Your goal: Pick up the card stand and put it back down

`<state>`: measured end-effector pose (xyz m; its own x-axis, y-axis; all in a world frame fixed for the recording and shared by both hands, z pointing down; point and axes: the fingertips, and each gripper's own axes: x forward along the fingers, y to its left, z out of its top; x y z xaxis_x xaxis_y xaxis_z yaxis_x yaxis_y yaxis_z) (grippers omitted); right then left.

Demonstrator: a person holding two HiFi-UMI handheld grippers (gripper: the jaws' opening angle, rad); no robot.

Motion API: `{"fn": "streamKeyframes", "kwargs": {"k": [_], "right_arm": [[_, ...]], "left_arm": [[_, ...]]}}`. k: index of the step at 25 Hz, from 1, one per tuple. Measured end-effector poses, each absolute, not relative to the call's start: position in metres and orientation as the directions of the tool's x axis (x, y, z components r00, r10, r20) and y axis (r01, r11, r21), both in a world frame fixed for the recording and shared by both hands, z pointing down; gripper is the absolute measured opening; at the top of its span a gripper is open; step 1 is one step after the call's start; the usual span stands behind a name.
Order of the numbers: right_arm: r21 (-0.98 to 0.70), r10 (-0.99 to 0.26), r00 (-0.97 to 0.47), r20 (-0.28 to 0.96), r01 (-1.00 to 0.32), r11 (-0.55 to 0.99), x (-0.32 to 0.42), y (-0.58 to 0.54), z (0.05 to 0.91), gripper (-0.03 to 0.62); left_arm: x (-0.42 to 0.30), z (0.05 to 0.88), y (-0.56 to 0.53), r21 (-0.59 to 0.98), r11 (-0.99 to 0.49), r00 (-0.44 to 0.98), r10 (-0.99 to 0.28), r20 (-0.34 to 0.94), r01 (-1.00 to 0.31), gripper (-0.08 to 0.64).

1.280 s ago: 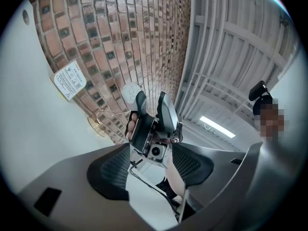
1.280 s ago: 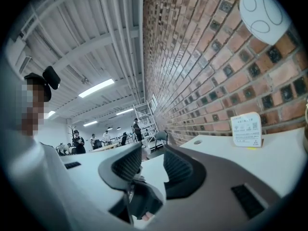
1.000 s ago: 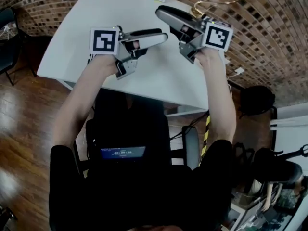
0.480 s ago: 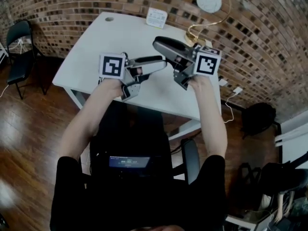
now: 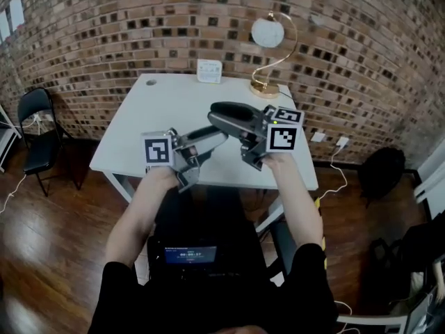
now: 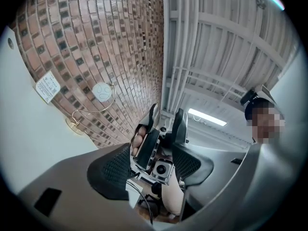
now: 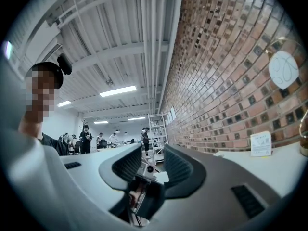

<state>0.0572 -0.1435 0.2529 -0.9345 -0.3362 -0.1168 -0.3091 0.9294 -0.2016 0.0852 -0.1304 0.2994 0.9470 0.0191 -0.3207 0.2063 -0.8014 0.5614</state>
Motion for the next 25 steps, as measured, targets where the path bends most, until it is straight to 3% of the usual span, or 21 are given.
{"fn": "streamKeyframes", "kwargs": {"k": [25], "right_arm": [[-0.182, -0.503, -0.850, -0.152, -0.477, 0.860, 0.121, -0.095, 0.246, 0.164]], "left_arm": [[0.116, 0.284, -0.095, 0.518, -0.809, 0.944, 0.130, -0.303, 0.278, 0.259]]}}
